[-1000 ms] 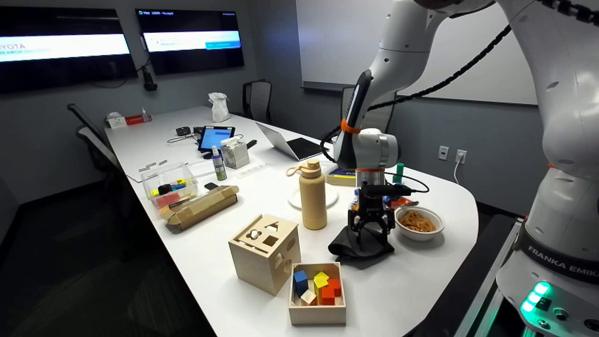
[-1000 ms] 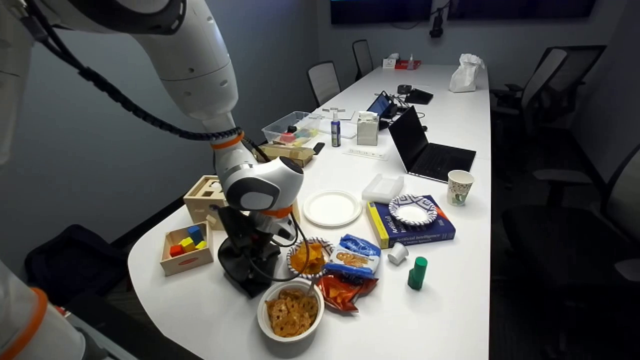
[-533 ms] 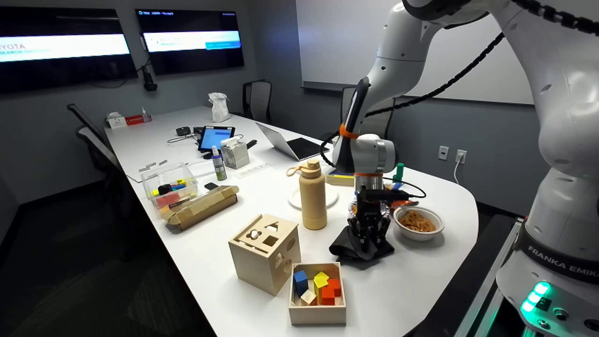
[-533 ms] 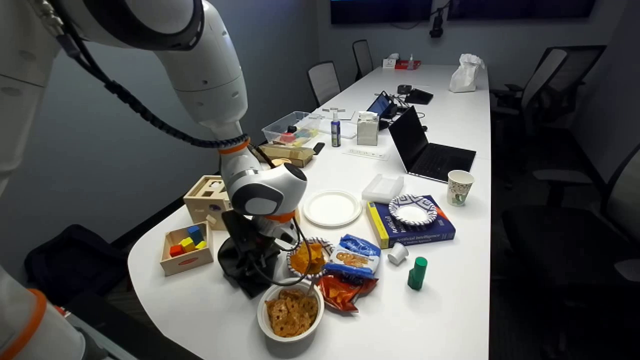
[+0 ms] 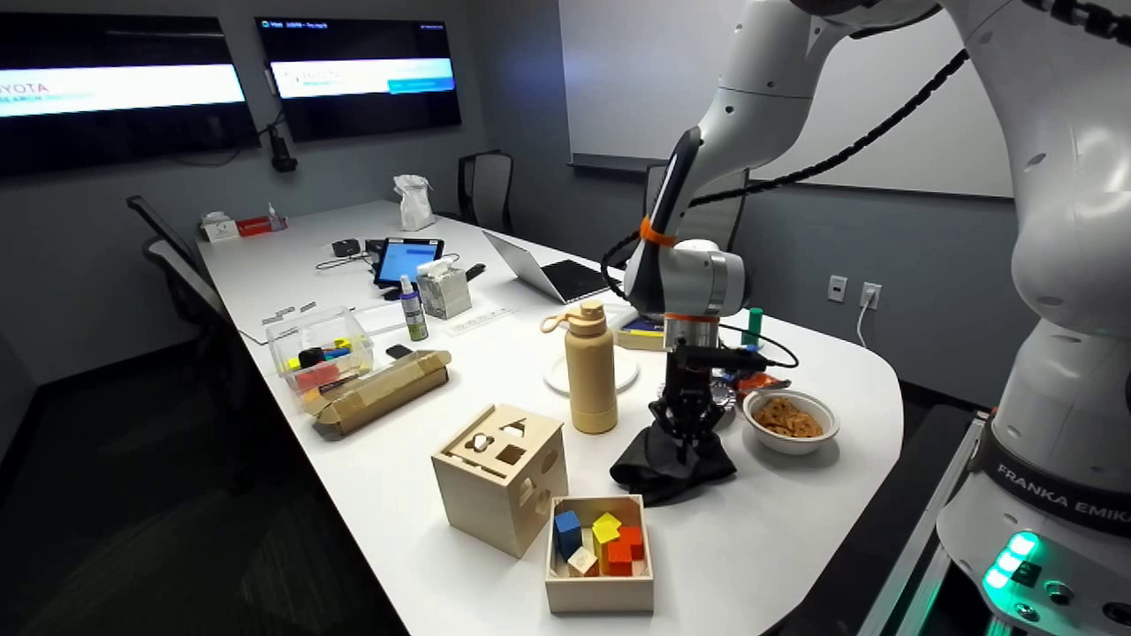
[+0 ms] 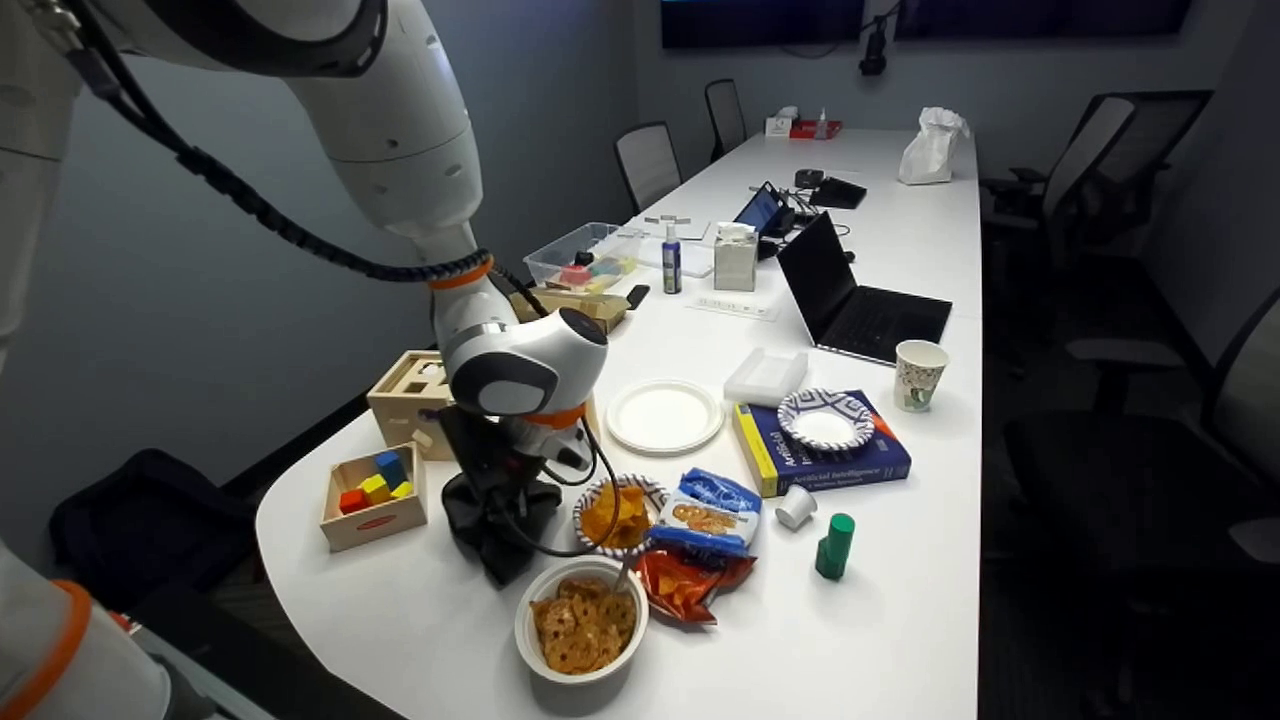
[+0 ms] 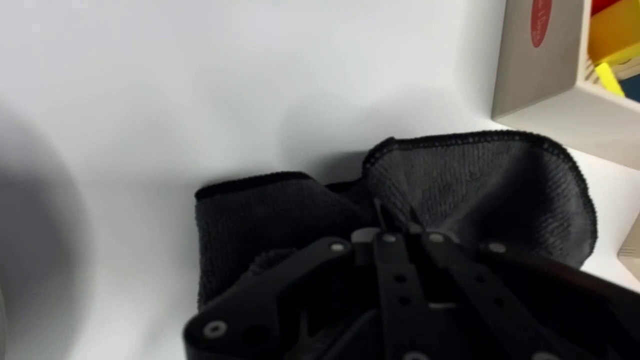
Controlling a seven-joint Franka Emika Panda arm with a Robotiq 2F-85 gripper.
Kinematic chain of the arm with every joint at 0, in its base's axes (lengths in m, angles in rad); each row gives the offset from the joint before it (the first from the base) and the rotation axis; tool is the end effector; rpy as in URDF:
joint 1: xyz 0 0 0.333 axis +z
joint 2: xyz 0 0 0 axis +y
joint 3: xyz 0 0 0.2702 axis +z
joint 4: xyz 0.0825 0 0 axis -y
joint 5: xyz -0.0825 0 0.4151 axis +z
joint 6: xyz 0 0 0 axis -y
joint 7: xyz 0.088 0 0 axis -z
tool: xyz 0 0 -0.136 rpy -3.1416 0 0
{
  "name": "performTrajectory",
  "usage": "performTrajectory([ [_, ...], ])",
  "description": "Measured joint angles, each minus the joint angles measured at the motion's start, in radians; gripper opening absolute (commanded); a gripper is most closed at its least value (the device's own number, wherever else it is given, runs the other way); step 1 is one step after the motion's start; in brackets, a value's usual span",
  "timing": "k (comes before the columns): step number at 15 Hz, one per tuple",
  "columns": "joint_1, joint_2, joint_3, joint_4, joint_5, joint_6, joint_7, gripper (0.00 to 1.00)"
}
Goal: Fold the towel on the table
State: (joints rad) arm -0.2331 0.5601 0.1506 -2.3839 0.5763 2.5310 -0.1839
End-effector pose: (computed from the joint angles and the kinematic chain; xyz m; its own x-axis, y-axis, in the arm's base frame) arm 0.4058 -0.0105 -0.0290 0.8412 -0.3434 -0.4176 -0.4718 -0.8434 -0.2569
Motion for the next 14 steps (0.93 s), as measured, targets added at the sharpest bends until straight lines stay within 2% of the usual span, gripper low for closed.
performTrajectory([
  [8,0.003,-0.095,0.009,-0.088,0.077,-0.003,0.0,0.01],
  [14,0.004,-0.096,-0.039,-0.121,0.104,0.004,0.005,0.01],
])
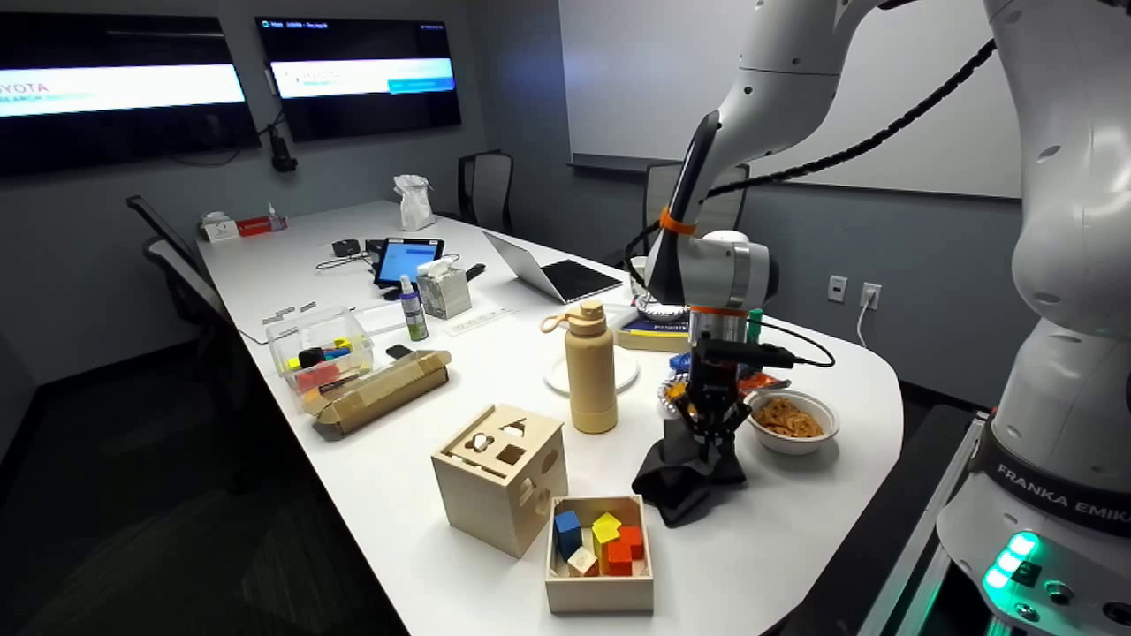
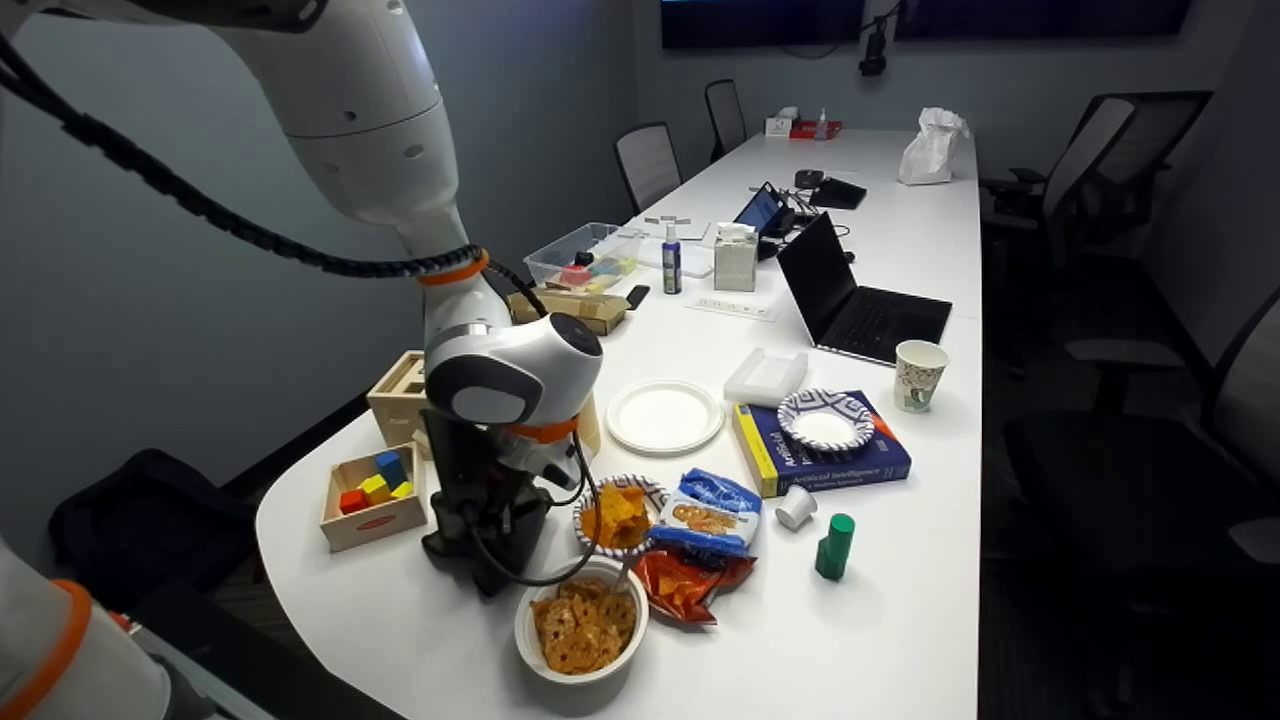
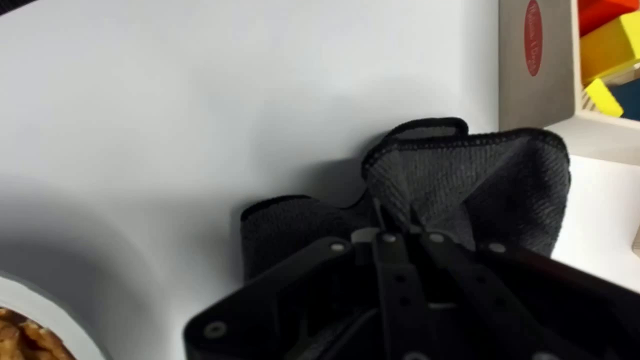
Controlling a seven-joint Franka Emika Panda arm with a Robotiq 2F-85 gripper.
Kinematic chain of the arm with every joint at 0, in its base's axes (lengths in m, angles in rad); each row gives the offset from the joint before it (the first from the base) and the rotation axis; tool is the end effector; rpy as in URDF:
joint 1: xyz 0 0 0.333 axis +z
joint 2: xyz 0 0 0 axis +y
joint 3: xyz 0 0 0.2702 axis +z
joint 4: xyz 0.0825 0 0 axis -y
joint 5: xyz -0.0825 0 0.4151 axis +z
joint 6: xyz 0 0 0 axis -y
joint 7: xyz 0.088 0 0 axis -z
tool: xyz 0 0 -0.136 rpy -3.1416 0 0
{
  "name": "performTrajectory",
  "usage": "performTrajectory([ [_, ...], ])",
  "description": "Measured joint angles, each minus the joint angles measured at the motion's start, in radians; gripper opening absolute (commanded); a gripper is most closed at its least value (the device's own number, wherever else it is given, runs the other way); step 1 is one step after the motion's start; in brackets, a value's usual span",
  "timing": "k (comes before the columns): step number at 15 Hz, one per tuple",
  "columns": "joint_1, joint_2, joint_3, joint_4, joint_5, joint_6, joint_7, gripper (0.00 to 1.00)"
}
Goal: Fold the towel on the table
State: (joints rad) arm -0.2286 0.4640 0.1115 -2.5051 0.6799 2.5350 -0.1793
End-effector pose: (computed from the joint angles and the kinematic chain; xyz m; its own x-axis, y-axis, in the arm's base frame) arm 0.3715 -0.0273 -0.0157 0.7756 -0.4514 -0.4413 -0.5841 -0.7783 -0.2304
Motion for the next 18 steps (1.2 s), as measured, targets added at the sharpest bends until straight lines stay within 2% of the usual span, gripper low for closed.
performTrajectory([
  [2,0.0,0.013,-0.017,-0.001,0.005,0.019,0.004,0.01],
  [3,-0.001,0.022,-0.02,0.0,0.015,0.032,0.003,0.28],
  [5,-0.002,0.04,-0.02,0.004,0.041,0.047,0.003,0.34],
  [9,-0.001,0.05,-0.004,0.012,0.087,0.051,-0.01,0.65],
  [13,0.028,-0.011,0.009,-0.025,0.097,0.052,-0.008,0.96],
  [14,0.047,-0.038,0.008,-0.045,0.096,0.056,0.011,1.0],
  [18,0.157,-0.149,-0.015,-0.134,0.054,0.077,0.159,1.0],
])
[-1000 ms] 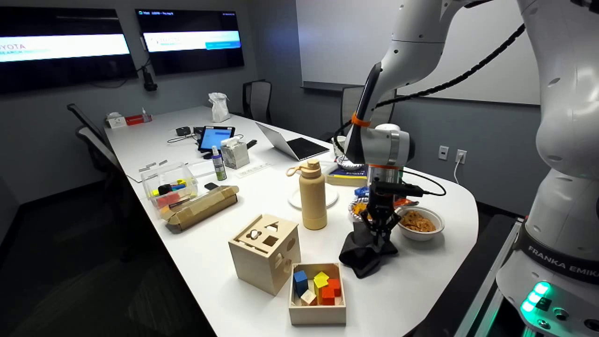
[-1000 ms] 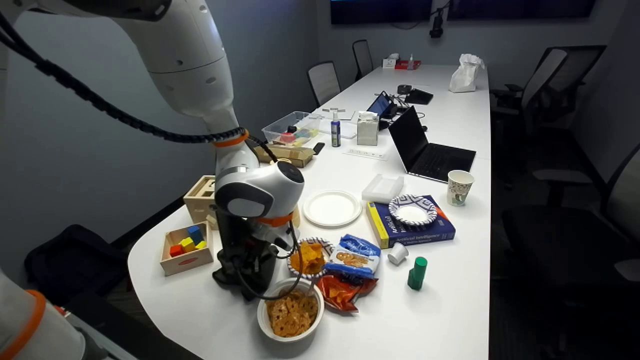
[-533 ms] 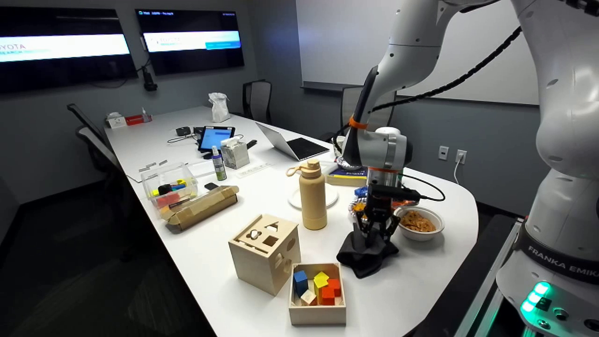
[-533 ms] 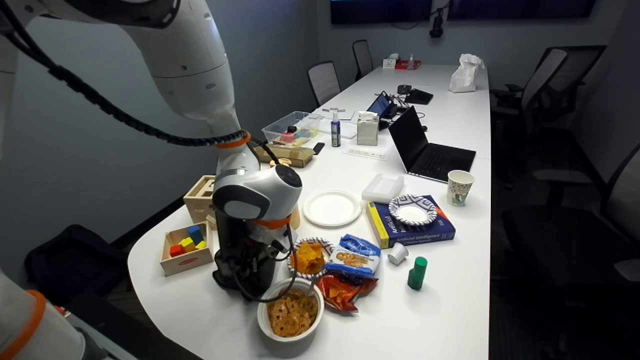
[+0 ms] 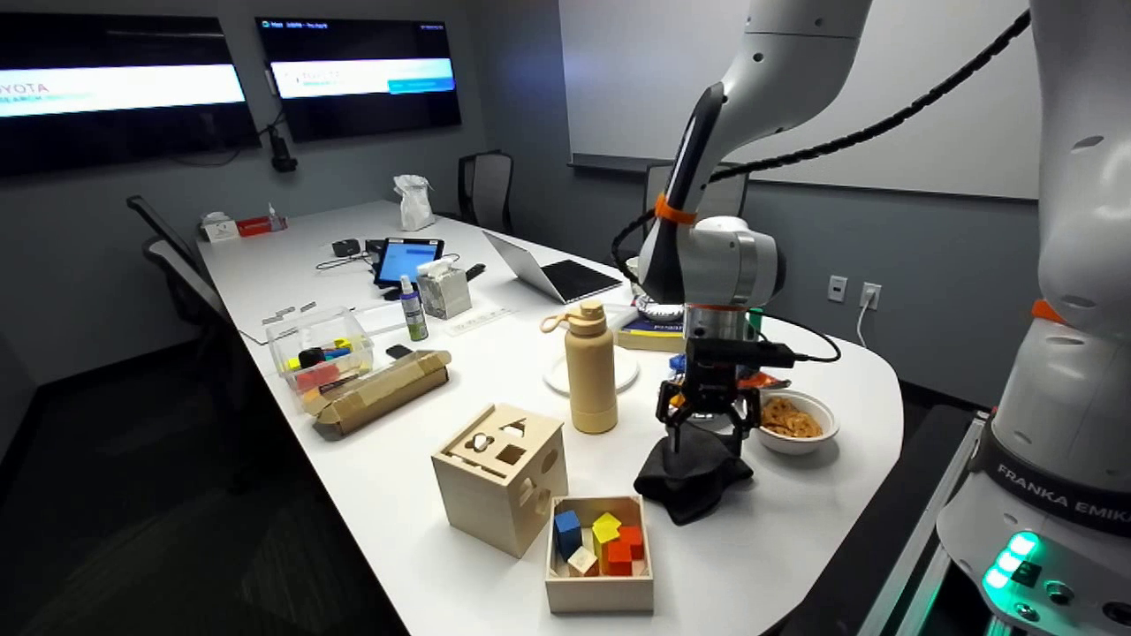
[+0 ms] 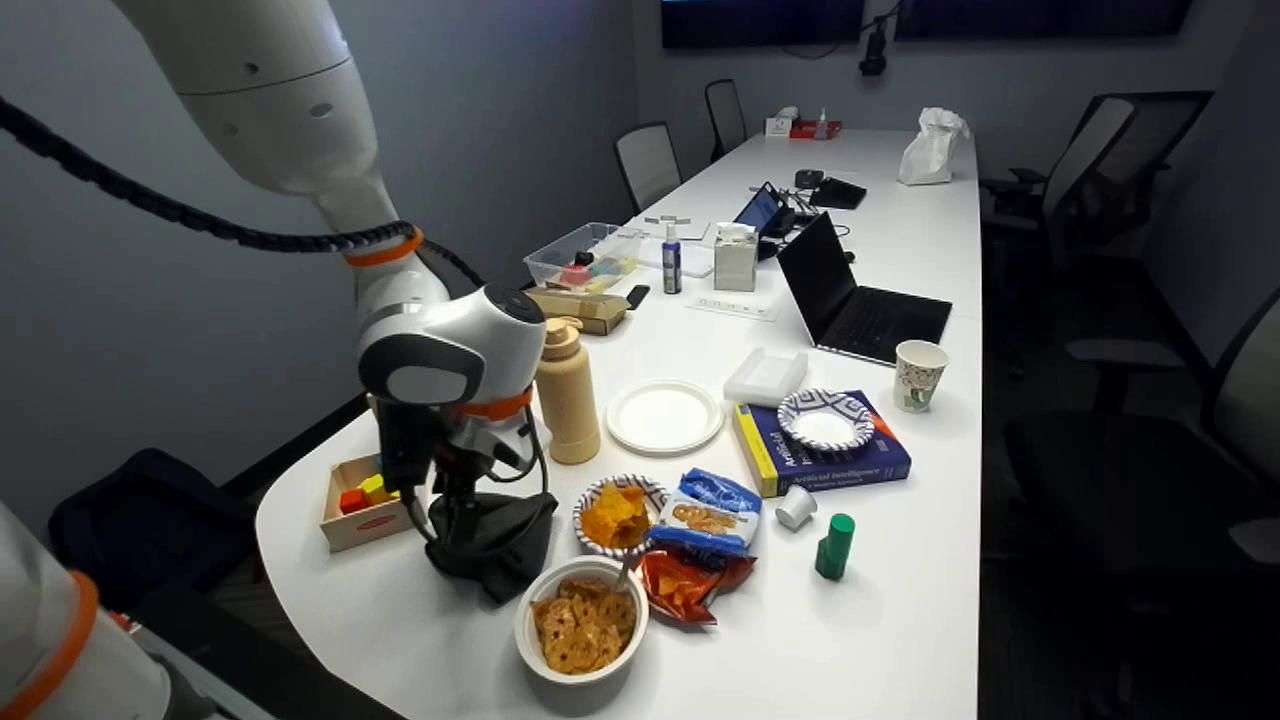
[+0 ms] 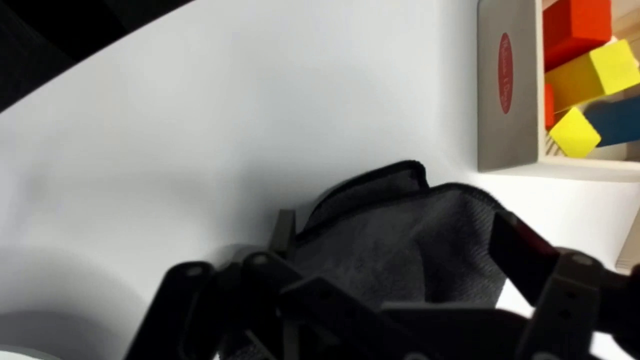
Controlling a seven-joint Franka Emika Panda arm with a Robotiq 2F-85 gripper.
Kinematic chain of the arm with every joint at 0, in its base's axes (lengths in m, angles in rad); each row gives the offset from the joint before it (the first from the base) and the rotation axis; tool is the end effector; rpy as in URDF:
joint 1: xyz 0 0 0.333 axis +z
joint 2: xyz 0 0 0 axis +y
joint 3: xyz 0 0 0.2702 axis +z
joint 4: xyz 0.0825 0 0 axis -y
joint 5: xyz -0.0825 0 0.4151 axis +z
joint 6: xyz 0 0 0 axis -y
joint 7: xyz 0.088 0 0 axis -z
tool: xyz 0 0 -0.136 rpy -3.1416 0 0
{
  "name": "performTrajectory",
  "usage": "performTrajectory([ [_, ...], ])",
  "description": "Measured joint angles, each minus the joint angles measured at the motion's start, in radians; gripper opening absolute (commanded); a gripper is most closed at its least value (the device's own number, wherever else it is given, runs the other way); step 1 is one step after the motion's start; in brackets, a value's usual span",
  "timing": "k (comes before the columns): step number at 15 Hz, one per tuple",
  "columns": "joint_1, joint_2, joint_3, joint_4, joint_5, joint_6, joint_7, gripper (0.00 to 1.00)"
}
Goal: Fold the towel on the table
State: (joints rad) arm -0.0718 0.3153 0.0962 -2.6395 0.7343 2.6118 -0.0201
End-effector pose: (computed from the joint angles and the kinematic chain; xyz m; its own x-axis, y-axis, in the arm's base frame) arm 0.3560 0.0117 0.0142 0.7476 -0.5372 -0.3906 -0.6287 -0.7620 -0.1553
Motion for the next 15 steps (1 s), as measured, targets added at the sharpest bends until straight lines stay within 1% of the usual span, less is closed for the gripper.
performTrajectory([
  [3,0.077,-0.055,-0.001,-0.035,-0.082,0.014,0.109,1.0],
  [6,0.142,-0.061,0.002,-0.028,-0.191,0.053,0.186,1.0],
  [9,0.193,-0.044,-0.01,-0.015,-0.354,0.123,0.28,1.0],
  [11,0.222,-0.02,-0.035,0.004,-0.455,0.155,0.333,1.0],
  [13,0.244,0.009,-0.059,0.034,-0.526,0.16,0.363,1.0],
  [15,0.259,0.043,-0.074,0.067,-0.572,0.16,0.374,1.0],
])
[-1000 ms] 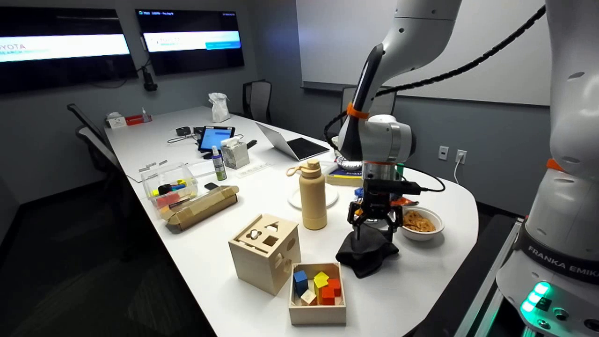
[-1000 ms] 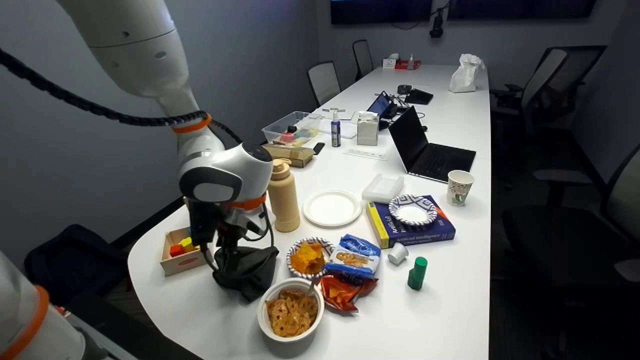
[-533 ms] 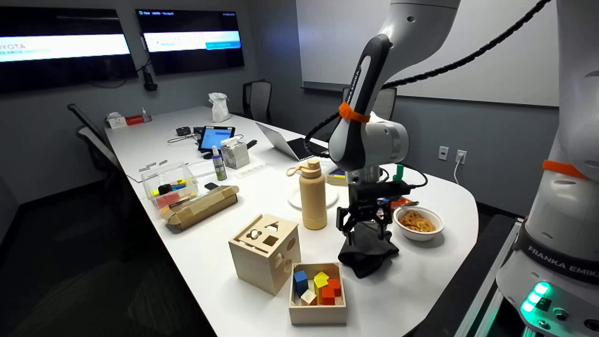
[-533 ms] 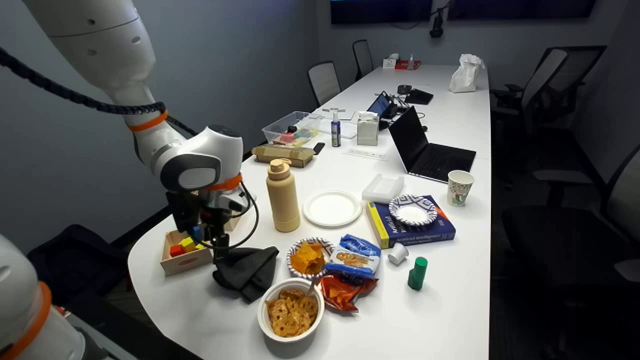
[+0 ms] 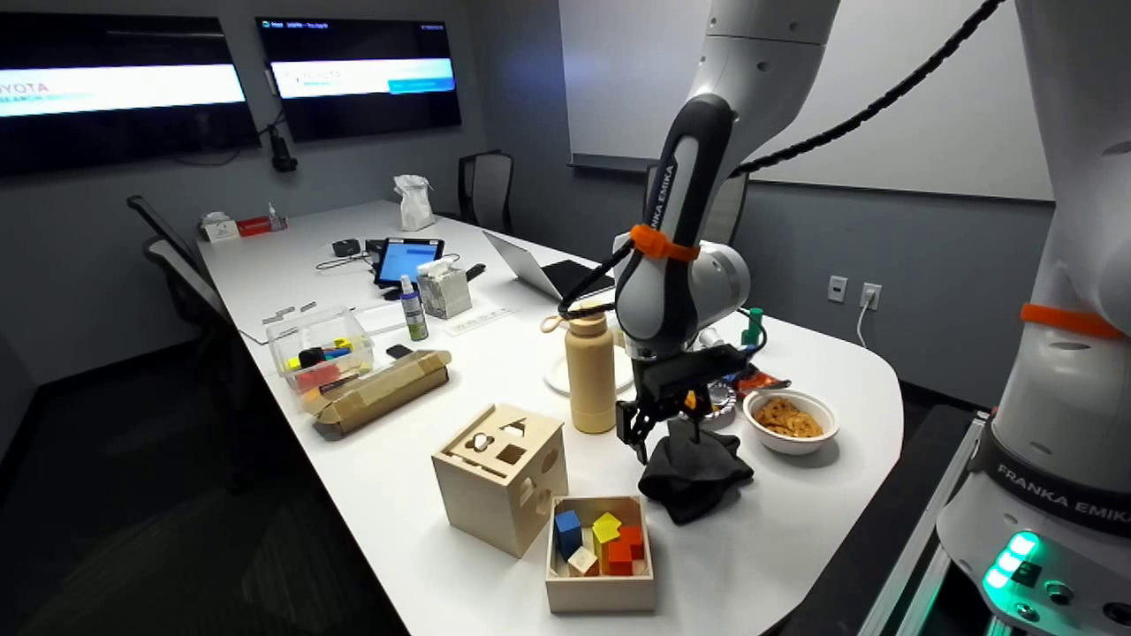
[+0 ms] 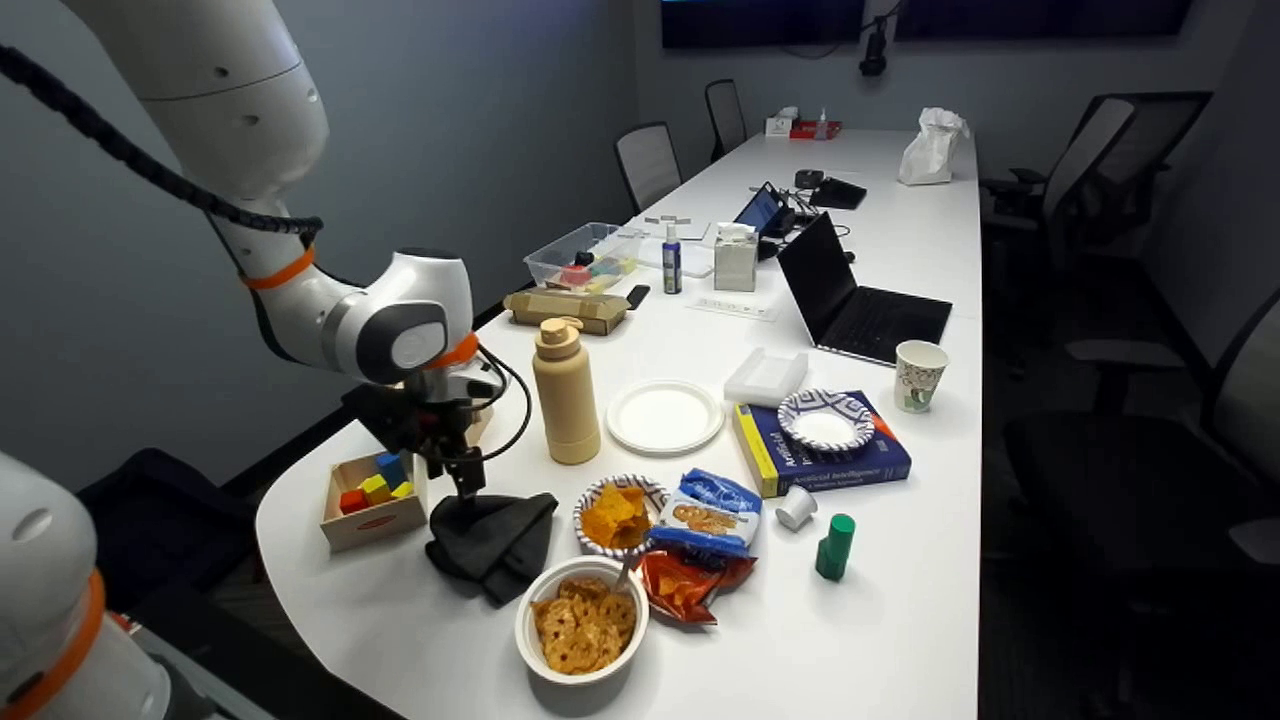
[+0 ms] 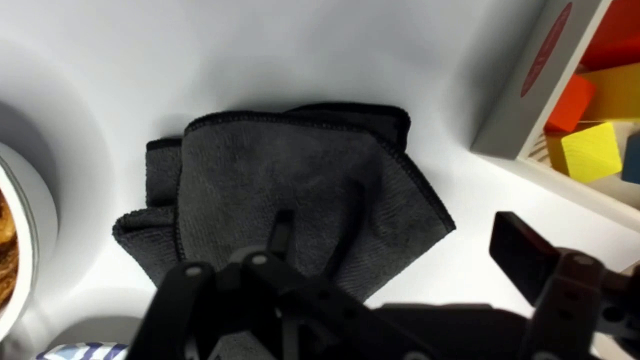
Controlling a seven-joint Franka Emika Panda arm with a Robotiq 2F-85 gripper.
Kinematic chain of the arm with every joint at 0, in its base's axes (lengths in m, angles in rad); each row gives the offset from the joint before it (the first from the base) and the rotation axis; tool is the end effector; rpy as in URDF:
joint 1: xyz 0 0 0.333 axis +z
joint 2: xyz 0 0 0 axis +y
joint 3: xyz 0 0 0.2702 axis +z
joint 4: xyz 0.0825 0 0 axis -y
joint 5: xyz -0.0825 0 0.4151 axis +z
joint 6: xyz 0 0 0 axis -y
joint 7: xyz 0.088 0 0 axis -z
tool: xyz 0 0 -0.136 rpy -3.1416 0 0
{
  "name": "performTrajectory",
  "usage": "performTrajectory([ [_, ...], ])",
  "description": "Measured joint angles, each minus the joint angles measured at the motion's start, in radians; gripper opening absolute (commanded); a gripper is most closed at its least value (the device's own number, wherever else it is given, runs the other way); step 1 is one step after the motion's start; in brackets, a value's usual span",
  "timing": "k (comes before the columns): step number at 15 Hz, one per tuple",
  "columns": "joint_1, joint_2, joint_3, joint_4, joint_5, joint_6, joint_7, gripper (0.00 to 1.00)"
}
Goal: Fold the towel on the table
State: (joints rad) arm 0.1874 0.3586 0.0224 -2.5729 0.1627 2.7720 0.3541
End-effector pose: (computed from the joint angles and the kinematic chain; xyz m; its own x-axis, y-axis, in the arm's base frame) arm 0.3961 0.0808 0.0200 0.9411 -0.2942 -0.1668 -0.2956 -0.9552 0.0174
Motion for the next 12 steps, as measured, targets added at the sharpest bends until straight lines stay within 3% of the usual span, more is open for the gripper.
performTrajectory([
  [4,0.017,0.084,-0.009,0.071,-0.037,-0.004,0.001,1.0],
  [5,0.019,0.104,-0.009,0.088,-0.039,-0.007,0.001,0.75],
  [6,0.021,0.123,-0.009,0.105,-0.041,-0.009,0.001,0.75],
  [7,0.024,0.141,-0.009,0.121,-0.042,-0.012,0.0,0.68],
  [12,0.032,0.199,-0.009,0.177,-0.044,-0.033,-0.004,0.28],
])
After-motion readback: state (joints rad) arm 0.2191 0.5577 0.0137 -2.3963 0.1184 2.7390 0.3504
